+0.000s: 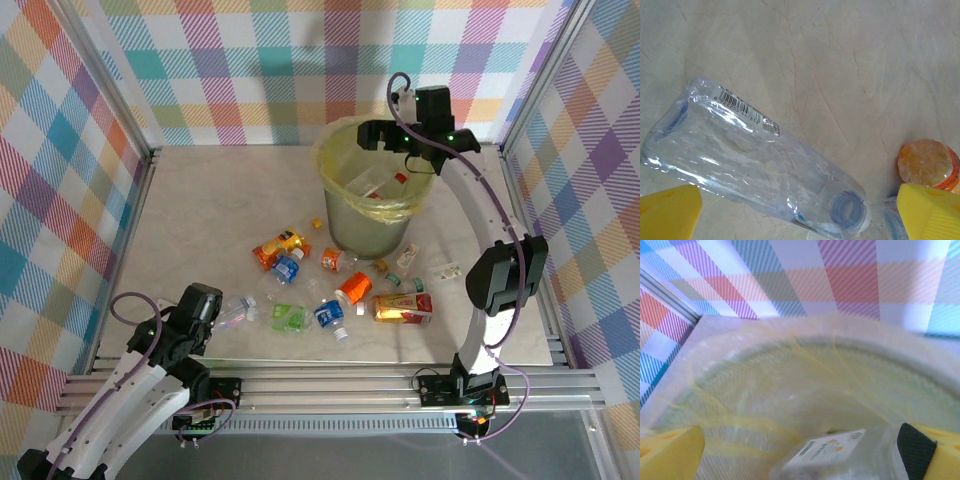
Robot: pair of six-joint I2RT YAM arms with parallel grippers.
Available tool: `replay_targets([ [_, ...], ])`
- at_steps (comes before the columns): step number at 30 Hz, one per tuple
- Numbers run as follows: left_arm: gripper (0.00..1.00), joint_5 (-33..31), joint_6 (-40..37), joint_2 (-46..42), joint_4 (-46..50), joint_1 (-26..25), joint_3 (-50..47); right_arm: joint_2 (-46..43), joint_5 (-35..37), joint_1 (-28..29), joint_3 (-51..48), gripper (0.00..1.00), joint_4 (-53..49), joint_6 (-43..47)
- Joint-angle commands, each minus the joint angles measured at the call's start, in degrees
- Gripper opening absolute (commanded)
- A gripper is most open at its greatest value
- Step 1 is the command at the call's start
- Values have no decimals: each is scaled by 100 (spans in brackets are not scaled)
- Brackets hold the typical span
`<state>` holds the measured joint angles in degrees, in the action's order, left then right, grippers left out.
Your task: Put the plastic bottles in the bin
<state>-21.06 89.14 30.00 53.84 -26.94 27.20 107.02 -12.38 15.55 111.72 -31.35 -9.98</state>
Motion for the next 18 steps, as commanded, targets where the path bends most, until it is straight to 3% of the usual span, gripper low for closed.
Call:
replay_targets([
  [1, 100, 125, 198, 75, -118, 66, -153, -143, 42, -9, 226, 100, -232, 209],
  [11, 100, 306, 784, 325, 13, 74, -204, -486, 102, -9, -107, 100, -188, 76],
  [18, 100, 220, 816, 480, -493, 151, -424, -674, 45, -8, -365, 100, -85, 14],
])
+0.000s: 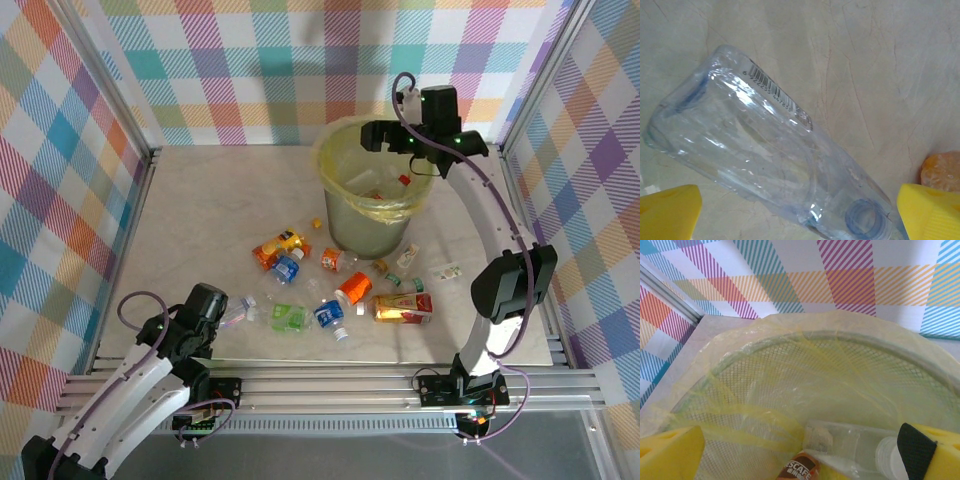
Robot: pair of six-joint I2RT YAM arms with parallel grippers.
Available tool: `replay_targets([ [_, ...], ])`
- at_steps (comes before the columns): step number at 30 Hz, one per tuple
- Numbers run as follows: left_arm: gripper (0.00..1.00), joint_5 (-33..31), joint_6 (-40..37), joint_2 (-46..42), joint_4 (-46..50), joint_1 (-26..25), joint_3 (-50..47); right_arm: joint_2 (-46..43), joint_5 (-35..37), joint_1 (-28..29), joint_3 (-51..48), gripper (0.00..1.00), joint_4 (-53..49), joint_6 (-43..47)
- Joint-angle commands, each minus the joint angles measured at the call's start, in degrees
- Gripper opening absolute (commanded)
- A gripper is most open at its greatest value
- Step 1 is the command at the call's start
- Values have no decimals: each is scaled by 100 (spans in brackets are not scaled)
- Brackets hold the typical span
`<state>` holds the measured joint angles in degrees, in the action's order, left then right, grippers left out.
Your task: Put the plastic bottles in the bin
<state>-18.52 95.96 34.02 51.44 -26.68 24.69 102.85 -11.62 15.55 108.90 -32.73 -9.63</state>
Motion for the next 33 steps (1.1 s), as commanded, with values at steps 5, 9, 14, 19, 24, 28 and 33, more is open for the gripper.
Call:
replay_targets([
  [5, 100, 316, -222, 501, -1132, 542, -438, -384, -66, -10, -246, 100, 130, -60],
  [9, 100, 391, -852, 858, -1633, 887, -353, -454, -81, -13, -357, 100, 175, -91],
  [14, 100, 540, -1277, 1298, -2122, 1224, -284, -485, -94, -8, -441, 100, 201, -119],
  [19, 89, 689, -1462, 1802, -2674, 1482, -342, -501, -80, -8, -495, 100, 260, -179],
  [24, 80, 697, -1611, 2228, -3089, 1635, -264, -491, -107, -8, -537, 100, 284, -215],
  [28, 69, 617, -1655, 2411, -3370, 1705, -235, -503, -126, -4, -589, 100, 311, -230],
  [33, 67, 330, -1781, 2439, -3820, 1761, -132, -532, -178, -9, -652, 100, 419, -240],
])
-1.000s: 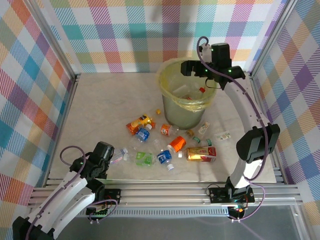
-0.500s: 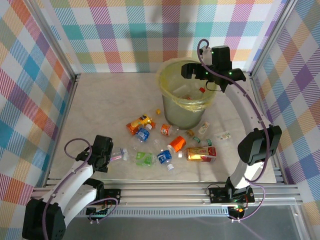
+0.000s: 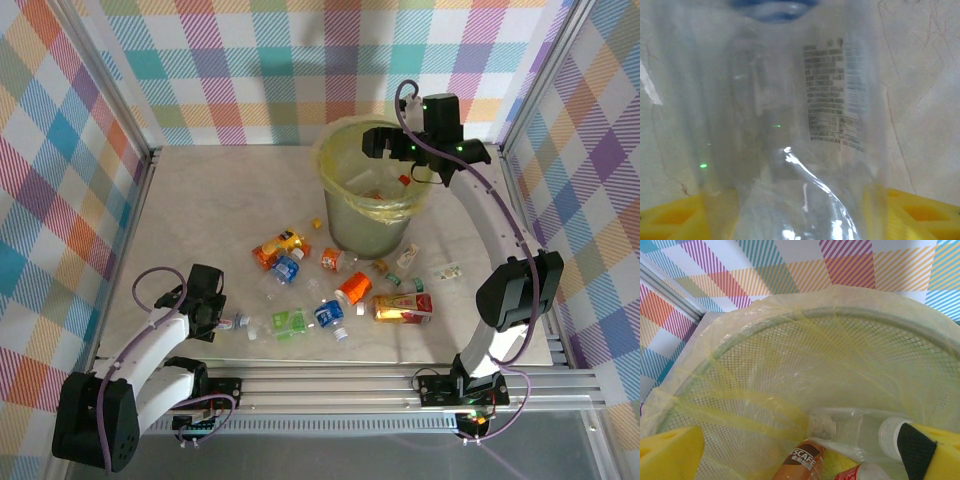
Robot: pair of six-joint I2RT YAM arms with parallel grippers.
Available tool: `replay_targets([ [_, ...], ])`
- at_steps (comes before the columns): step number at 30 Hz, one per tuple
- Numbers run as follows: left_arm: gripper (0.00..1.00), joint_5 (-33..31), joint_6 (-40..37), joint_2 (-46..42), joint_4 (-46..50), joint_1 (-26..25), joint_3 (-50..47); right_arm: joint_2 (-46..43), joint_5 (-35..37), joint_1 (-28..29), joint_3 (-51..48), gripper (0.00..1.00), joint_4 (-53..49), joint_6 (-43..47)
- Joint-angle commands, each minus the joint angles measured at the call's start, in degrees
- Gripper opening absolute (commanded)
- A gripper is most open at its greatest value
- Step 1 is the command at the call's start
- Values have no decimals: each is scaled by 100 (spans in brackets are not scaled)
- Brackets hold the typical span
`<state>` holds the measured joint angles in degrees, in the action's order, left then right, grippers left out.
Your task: Put the plastic bottles in the bin
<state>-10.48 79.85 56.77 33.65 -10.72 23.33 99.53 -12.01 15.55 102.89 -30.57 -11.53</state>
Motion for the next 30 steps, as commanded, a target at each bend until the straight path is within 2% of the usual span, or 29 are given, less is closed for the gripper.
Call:
replay_targets([
  [1, 66, -549, -209, 162, -2166, 181, 25, -198, -149, -2, -59, 100, 222, -59],
  [12, 66, -877, -974, 463, -2732, 349, 783, -309, -201, -5, -163, 100, 224, -60],
  [21, 57, -927, -2105, 670, -2868, 389, 1713, -512, -118, -1, -328, 100, 233, -99],
  [23, 49, -935, -2147, 757, -2734, 413, 1885, -546, -62, 1, -382, 100, 273, -134],
  [30, 44, -444, -2473, 1060, -3012, 478, 2247, -582, -33, 0, -449, 100, 255, -192],
])
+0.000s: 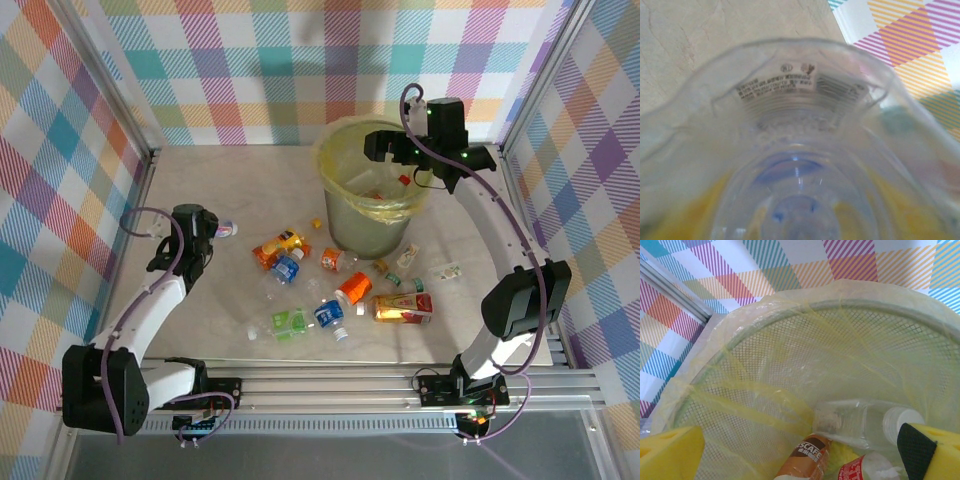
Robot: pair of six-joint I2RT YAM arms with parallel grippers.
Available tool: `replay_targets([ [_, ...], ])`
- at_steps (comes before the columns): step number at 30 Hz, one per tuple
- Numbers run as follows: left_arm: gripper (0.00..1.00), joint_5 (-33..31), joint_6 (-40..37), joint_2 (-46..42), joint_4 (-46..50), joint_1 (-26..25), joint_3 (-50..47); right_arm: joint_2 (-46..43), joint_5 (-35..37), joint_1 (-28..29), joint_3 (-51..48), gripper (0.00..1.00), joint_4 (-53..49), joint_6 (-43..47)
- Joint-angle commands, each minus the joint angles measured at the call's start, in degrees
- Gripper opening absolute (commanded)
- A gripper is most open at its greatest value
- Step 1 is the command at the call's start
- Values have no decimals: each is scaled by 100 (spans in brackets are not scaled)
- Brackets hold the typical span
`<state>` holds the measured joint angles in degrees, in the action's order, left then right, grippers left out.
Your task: Put the plastic bottles in the bin
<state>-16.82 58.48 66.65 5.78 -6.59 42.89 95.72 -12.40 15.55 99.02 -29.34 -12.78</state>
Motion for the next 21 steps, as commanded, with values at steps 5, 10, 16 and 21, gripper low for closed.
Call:
replay_targets([
  [5, 42, 626, -833, 234, -339, 59, 853, -338, 85, -2, -176, 100, 80, -109],
  [10, 42, 1409, -1353, 456, -362, 60, 1714, -578, 141, -4, -269, 100, -18, -120],
  [16, 41, 2247, -1881, 869, -423, -262, 3001, -856, 257, -5, -267, 100, -293, -144],
  [21, 41, 2675, -2442, 1515, -431, -982, 4258, -1133, 437, -2, -397, 100, -563, -268],
])
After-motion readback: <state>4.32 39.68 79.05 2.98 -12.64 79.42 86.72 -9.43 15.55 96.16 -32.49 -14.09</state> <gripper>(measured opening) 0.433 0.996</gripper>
